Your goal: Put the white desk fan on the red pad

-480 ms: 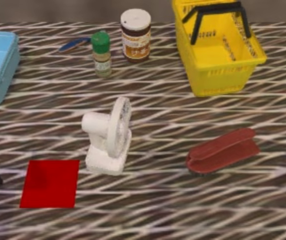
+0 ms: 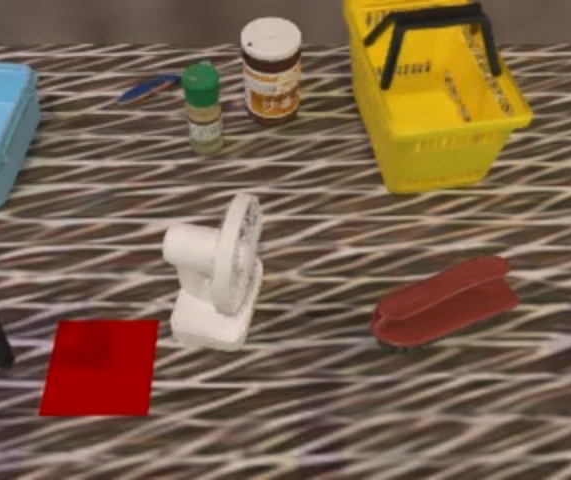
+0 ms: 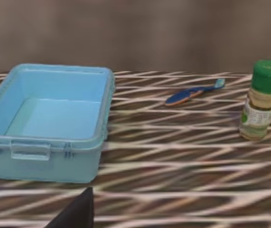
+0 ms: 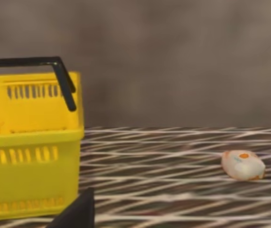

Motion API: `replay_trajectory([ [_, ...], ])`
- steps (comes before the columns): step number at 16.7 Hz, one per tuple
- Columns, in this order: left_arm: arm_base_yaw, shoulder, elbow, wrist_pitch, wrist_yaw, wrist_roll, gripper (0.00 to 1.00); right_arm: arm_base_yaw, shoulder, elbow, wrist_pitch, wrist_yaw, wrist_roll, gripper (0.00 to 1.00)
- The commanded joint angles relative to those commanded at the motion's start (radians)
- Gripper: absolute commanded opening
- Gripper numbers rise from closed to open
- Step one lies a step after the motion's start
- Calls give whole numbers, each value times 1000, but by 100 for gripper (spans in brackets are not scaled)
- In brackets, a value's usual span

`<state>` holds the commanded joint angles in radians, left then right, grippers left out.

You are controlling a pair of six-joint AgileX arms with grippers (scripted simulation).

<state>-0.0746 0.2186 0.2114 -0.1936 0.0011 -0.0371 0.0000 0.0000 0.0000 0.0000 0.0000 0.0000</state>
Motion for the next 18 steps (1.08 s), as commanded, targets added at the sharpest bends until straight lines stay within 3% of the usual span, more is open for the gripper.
replay_trajectory([
  [18, -455, 1700, 1654, -1159, 3, -288, 100, 0, 0, 0, 0, 0, 0, 100],
])
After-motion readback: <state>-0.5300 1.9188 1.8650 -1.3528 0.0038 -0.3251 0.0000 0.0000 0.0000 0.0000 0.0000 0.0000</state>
